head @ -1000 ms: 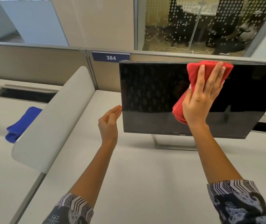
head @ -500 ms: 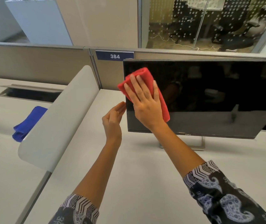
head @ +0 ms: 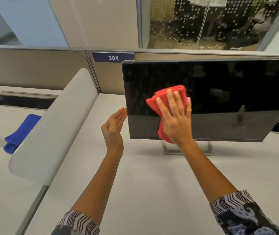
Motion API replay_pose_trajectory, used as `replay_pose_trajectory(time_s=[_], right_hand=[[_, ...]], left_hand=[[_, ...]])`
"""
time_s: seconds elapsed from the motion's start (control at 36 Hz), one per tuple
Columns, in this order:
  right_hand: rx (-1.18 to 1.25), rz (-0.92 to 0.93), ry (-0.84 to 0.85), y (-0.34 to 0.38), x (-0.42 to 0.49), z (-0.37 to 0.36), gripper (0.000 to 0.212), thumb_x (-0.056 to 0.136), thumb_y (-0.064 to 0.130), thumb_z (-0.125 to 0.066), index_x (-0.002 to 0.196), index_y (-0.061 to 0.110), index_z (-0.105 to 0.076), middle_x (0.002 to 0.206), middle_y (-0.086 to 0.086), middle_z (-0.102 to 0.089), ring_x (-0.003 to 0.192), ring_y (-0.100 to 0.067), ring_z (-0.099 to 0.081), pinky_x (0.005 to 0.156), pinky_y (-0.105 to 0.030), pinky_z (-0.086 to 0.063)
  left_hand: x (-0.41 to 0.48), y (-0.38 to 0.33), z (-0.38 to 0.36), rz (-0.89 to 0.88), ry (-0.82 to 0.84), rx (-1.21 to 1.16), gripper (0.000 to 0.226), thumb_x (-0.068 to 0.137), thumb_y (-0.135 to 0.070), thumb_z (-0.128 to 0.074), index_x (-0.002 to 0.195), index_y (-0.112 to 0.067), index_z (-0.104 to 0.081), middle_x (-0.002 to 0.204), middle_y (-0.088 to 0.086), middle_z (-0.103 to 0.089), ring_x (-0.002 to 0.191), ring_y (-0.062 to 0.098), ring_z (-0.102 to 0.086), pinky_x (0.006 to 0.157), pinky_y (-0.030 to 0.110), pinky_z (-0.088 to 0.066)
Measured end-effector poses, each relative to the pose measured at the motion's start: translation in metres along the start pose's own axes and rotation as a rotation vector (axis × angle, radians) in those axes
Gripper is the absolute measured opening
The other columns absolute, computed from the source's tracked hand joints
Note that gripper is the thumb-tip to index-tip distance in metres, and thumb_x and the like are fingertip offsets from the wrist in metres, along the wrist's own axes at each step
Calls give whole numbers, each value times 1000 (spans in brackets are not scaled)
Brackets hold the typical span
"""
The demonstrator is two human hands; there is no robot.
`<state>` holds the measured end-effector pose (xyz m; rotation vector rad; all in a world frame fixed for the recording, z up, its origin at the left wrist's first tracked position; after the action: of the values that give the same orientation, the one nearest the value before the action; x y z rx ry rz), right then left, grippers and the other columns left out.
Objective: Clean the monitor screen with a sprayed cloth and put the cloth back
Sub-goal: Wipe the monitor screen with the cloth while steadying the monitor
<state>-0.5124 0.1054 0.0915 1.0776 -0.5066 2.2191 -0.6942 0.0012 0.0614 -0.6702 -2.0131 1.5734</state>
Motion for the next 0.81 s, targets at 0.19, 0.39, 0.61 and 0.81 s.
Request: replay_pose_trajectory(time_s=[0.19,0.39,0.61,0.81], right_hand=[[-32,-559,-278,-116,-38,43,50,103,17,-49,149,2,-36,150,-38,-27,142,-52,-21,119,-56,-20],[185,-1108,-452,-146,-100,40,56,109,31,-32,153,0,-19,160,-27,-12,150,-39,-12,124,-37,-16],[171,-735,-216,-40,-64,-7,68,99,31,-58,151,1,-25,155,-34,-17,148,-45,-10,118,-58,-19],[31,-111,181,53,-87,-62,84,93,27,-65,157,22,-11,162,-14,-11,152,-34,-1,121,-56,-4]], left_hand=[[-1,1,-1,-17,13,11,34,104,-17,-36,113,-20,-68,117,-3,-70,111,10,-66,95,22,-51],[-1,7,-1,-8,8,3,34,104,-13,-36,115,-19,-68,117,-5,-70,112,9,-65,97,25,-51],[0,8,0,1,5,-14,33,99,-23,-39,112,-22,-69,118,-2,-70,113,13,-65,100,32,-50],[-2,7,-2,-10,-7,-25,37,92,-27,-39,115,-18,-68,120,1,-69,114,13,-64,97,26,-51]])
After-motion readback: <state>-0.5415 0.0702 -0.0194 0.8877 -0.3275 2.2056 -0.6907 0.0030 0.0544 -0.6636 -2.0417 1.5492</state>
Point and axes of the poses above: each hand's wrist, its own x-axis towards the middle knuckle, its own z-axis out of the back of the hand, y = z × x, the point moved 8 cm from there along x, towards the middle knuckle
